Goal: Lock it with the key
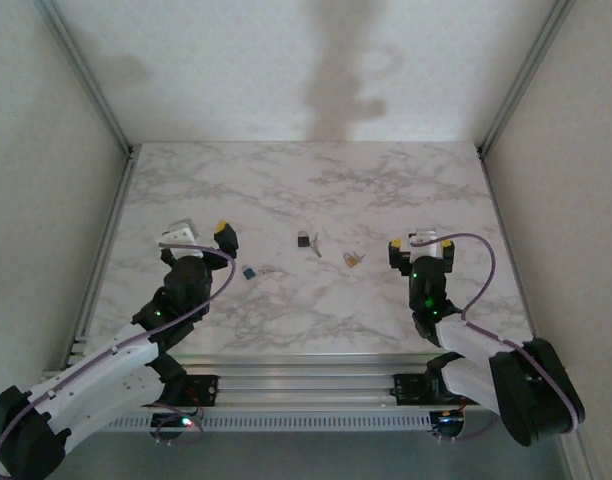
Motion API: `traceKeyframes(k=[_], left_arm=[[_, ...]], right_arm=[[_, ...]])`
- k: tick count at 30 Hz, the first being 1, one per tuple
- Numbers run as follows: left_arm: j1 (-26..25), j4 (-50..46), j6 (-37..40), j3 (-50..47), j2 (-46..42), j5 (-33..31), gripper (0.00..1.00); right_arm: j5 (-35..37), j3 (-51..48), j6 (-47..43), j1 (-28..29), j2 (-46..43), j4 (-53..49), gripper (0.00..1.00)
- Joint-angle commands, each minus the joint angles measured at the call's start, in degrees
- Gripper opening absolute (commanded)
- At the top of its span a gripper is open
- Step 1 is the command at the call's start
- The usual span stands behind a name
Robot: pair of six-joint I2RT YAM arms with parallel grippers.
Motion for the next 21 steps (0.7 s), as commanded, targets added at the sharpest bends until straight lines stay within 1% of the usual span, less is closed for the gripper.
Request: traceKeyframes(k=[1,4,11,17,21], left_arm=[[0.7,1.34,-0.22,-1.16,-0.16,-2.56,1.0],[0.8,3.81,1.2,-3.22,-0.96,-1.93,1.0],[1.16,4.09,1.69,-3.81,0.72,-2.68,1.0],[2.26,4.64,1.47,-4.15,1.64,-2.6,0.99],[2.7,4.66,1.42,-4.42,2.24,-2.39,1.0]], right_arm=[[-4.86,-0.47,0.88,-2.8,2.25,8.44,0.99],[-7.49,-0.56,3.61,-5.45,4.44,10.0,0.99],[-15.73,0.5,4.82,-10.42,11.08,12.83,0.99],[-17.69,-0.37,5.36,-12.41,18.97,22.35,0.99],[-18.86,-0.72,4.73,-12.61,27.17,32.5,0.99]])
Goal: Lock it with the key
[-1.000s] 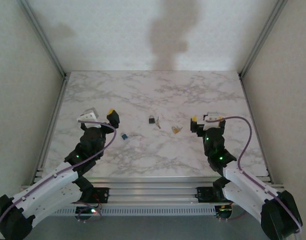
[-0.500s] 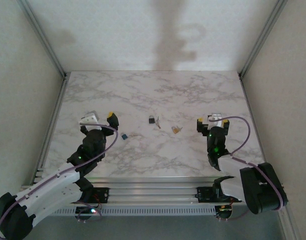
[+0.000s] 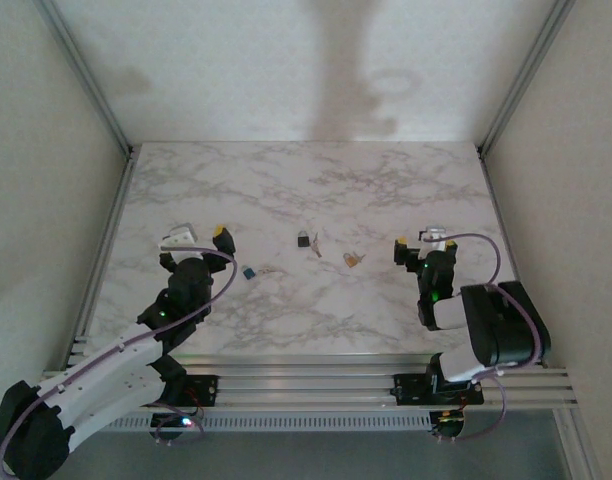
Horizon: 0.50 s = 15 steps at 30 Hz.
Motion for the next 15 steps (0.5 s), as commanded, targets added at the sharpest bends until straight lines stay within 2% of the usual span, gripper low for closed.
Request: traceKeyframes(k=[1,9,15], left_arm=[[0.94,1.58,0.89,-0.91,0.51,-1.03,1.0],[2.74,2.73,1.48,-1.98,1.35,-0.08,0.99],[5.49,3.18,0.92,-2.33,2.82,0.97,1.0]], right_arm=[[-1.73,-0.66,0.09,-0.22,3.78,10.77,0.99],[-6.87,7.59,-0.11,-1.46,1.24,-9.76,0.99],[-8.3,10.87,2.97,-4.27,1.29,-15.48,0.99]])
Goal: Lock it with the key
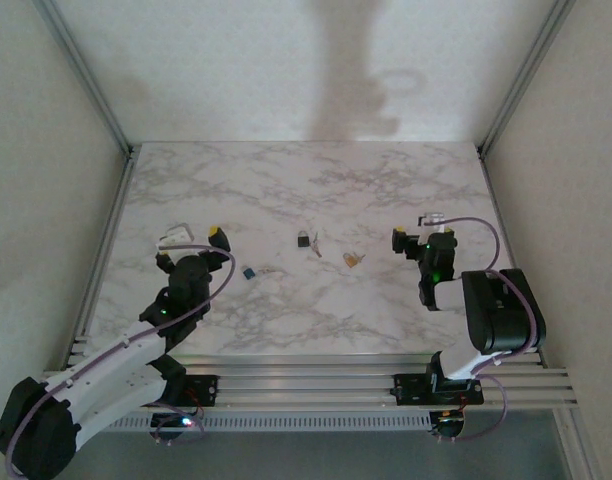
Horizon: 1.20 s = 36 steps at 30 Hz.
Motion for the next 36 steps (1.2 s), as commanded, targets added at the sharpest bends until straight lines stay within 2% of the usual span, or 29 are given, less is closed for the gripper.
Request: traceKeyframes(k=[1,9,16,19,21,23,27,36], left_arm=[[2.03,1.3,0.44,-0.98,0.94,0.69,0.99],[8.71,5.35,1.25,-1.68,4.54,1.21,0.99],[16.49,8.46,2.59,-0.82,10.57,4.68,1.0],[19.12,9.5,3.64,-0.43,11.75,9.21,1.0],[20.81,12.3,5.23,-1.18,12.02,8.16,1.0],[23.18,15.21,5.89,-2.51,11.96,9.93,0.99],[24.39,25.13,9.3,-7.64,13.12,12.76,1.0],[26.76,33.23,10.74,-7.66,19.81,18.39,1.0]], right_arm=[[-1.86,1.22,1.56,-0.91,-0.86,-4.63,0.99],[-1.82,1.28,1.54,-0.91,-0.9,-4.62,0.99],[-1.81,1.25,1.58,-0.87,-0.94,-4.55,0.99],[-1.76,1.24,1.52,-0.87,-0.94,-4.69,0.99],[-1.75,1.27,1.52,-0.86,-0.92,-4.62,0.99],[-1.81,1.24,1.52,-0.88,-0.91,-4.64,0.99],[-1.78,1.24,1.53,-0.86,-0.82,-4.59,0.99],[-1.78,1.25,1.52,-0.87,-0.9,-4.62,0.99]])
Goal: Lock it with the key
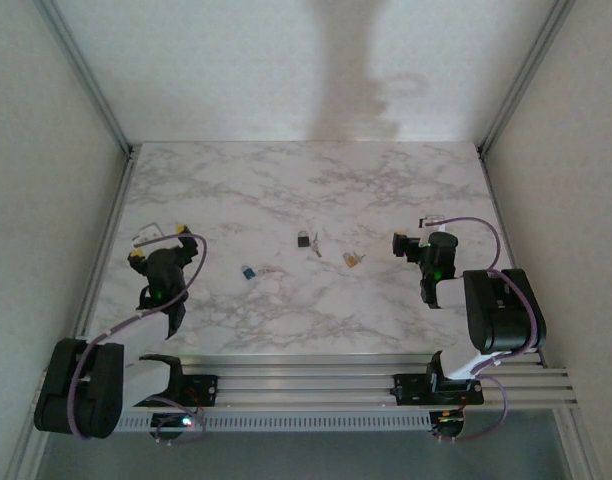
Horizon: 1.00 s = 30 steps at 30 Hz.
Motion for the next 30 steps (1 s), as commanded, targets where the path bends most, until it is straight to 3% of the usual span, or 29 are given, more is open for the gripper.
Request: traceKeyframes(k=[1,15,19,23,30], left_arm=[[0.76,7.53,2.44,0.06,3.39,3.54,1.0],[3.5,23.31,5.84,2.24,19.72,8.38,1.0],[6.28,23.97,4.91,1.93,20.14,15.05,1.0],[4.94,31.33,6.69,-0.77,22.49,14.75,0.99],[5.62,30.7,5.71,-0.78,22.33,14.53,1.0]], right_arm=[[-0.5,0.76,0.85,-0.12,-0.9,0.36,0.99],[-0.51,0.76,0.93,-0.18,-0.92,0.24,0.99],[-0.48,0.76,0.93,-0.13,-0.94,0.2,0.99],[-0.47,0.76,0.9,-0.14,-0.94,0.25,0.99],[-0.48,0.85,0.96,-0.12,-0.9,0.16,0.99]])
